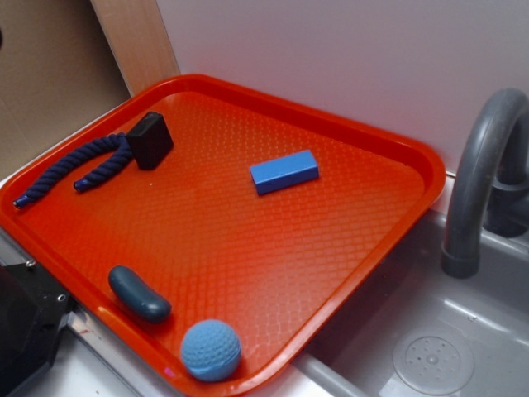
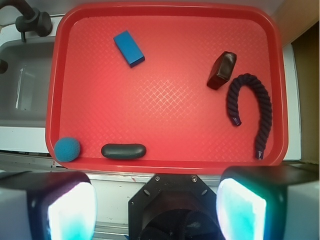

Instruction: Grab the black box.

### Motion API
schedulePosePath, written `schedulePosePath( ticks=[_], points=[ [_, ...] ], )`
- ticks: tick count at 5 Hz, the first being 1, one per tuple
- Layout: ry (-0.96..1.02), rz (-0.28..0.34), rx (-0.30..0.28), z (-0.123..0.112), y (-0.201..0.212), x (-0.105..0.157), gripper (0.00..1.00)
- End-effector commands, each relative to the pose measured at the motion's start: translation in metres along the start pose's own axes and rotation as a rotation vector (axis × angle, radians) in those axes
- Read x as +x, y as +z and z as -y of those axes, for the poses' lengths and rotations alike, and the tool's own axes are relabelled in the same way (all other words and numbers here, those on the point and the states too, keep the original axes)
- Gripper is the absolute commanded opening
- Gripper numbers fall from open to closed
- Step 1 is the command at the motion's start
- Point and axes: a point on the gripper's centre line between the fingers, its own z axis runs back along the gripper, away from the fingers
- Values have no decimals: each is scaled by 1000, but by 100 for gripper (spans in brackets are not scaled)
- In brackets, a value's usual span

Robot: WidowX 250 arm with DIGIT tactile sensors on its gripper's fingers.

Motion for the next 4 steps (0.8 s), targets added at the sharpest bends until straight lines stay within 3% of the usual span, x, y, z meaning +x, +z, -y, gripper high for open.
schedulePosePath(
  ticks=[1, 2, 4],
  points=[
    [0, 0, 0, 0, 0, 0, 100],
    [108, -37, 79, -31, -31, 29, 100],
    [453, 80, -30, -99, -62, 88, 100]
  ],
)
